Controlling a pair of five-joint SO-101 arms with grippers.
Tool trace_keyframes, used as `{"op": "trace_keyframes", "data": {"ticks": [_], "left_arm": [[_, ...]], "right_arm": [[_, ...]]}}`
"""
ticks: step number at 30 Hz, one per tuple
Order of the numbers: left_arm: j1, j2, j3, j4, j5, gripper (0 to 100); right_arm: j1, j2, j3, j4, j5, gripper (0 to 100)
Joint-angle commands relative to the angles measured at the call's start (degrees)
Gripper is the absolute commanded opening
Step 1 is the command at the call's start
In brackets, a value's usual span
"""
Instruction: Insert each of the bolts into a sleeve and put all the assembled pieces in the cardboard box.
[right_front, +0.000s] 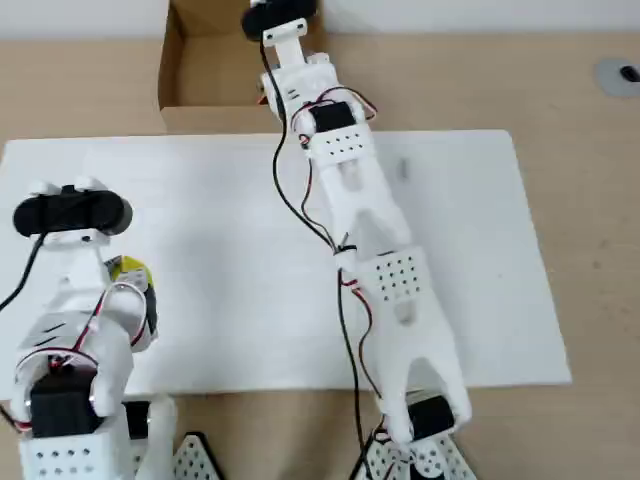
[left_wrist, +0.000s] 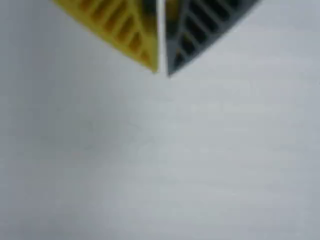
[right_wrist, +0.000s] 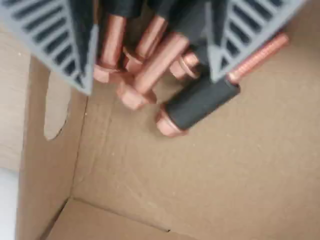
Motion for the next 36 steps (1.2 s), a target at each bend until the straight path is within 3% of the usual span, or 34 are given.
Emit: {"op": "trace_keyframes", "data": {"ticks": [1,5,9,18,23,28,36], "left_arm": [[0.4,0.0,-3.3,0.2,-0.4,1],[0.4,0.0,-2.9,0.2,-0.1,1],[0.4,0.0,-2.0,0.4,-0.1,1],[0.3,0.0,-1.6,2.0,0.0,1],[0.3,-4.9,-2.2,2.9,0.0,1],[0.4,-20.8,4.1,2.7,-0.4,1],[-1.6,-22.9,12.0,0.7,-4.7,1]], "right_arm": [[0.0,-1.9,-4.7,0.4,0.2,19.3],[-1.3,-6.1,-14.6,10.1,-0.8,18.5],[-1.8,-9.6,-26.0,24.7,-2.5,0.2],[-1.5,-24.3,-31.1,63.4,-3.5,0.9],[4.1,-35.9,-29.0,63.8,-5.2,0.9],[10.5,-51.0,-6.9,63.9,-5.4,0.9],[9.0,-87.1,63.0,62.4,-10.9,0.9]]}}
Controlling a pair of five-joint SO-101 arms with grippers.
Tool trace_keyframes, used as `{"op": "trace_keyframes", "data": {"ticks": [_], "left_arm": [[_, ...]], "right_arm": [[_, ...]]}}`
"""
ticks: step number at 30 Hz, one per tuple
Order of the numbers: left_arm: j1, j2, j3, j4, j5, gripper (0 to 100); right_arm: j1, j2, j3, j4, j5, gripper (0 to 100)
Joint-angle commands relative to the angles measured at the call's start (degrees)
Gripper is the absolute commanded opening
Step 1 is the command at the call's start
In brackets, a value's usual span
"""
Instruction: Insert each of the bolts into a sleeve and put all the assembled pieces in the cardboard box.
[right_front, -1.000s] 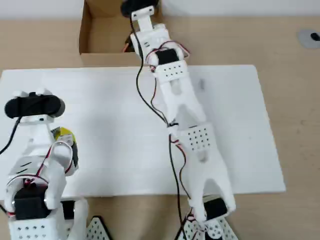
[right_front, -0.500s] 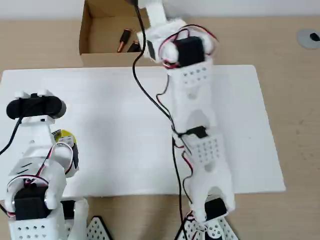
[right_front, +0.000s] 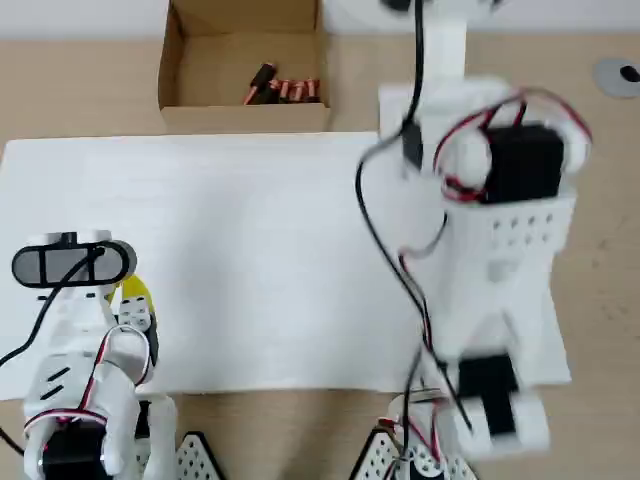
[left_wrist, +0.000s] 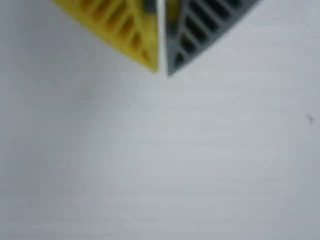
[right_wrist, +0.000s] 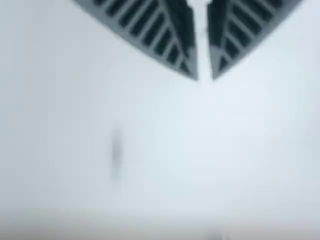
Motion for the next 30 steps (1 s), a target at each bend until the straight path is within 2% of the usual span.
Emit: {"op": "trace_keyframes", "data": {"ticks": [1,10,16,19,23,30], "left_arm": [[-1.1,-0.1,2.4,-1.1,-0.9,1],[-1.1,-0.1,13.9,-1.8,-1.0,1],[-1.1,-0.1,18.9,-8.4,-1.0,1],[-1.1,-0.1,21.9,-9.3,-1.0,1],[-1.1,-0.1,28.0,-9.8,-1.0,1],[-1.1,-0.1,28.0,-9.8,-1.0,1]], "right_arm": [[-0.6,-18.2,38.7,-2.9,-1.1,0.9],[7.3,-59.4,89.8,-34.9,-0.9,0.9],[7.5,-87.8,112.9,-42.0,11.4,0.9],[7.5,-100.8,120.2,-42.0,15.9,0.9],[7.5,-97.7,122.2,-42.9,16.7,0.9],[7.5,-99.9,129.5,-42.4,16.7,0.9]]}}
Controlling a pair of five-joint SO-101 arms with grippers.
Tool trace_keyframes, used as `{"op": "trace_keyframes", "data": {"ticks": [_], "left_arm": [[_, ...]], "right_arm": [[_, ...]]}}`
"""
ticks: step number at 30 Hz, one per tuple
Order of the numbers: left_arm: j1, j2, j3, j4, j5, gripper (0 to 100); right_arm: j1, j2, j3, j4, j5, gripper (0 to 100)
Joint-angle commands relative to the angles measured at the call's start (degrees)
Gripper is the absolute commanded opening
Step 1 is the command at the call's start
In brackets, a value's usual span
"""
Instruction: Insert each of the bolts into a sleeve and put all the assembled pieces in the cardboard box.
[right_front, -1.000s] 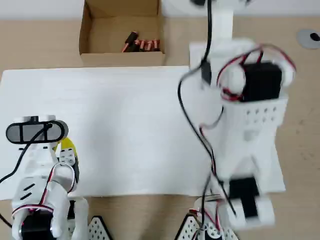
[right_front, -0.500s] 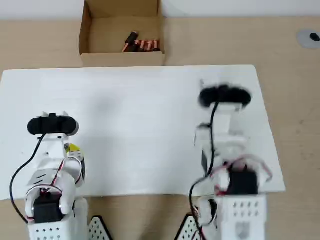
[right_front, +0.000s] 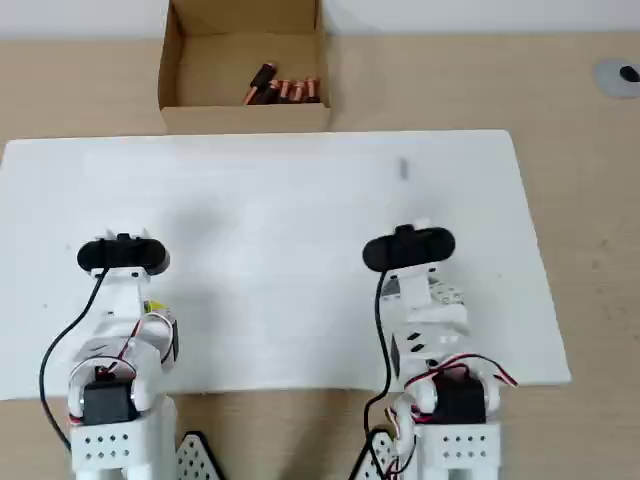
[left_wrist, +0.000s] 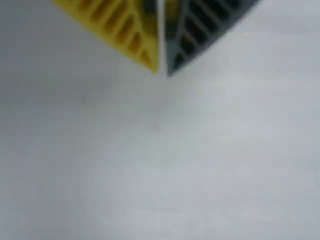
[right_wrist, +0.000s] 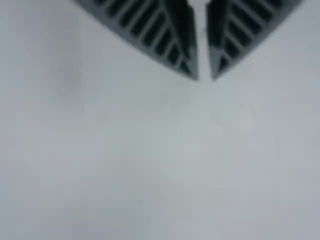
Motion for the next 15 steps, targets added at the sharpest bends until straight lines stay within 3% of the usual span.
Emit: {"op": "trace_keyframes", "data": {"ticks": [1,15], "left_arm": [[-1.0,-0.4,-0.3,-1.0,-0.5,1],[-1.0,-0.4,-0.2,-1.0,-0.5,1]], "right_arm": [[0.7,-6.5,2.9,-0.6,0.4,0.9],[0.7,-6.7,2.7,1.0,0.5,0.9]]}}
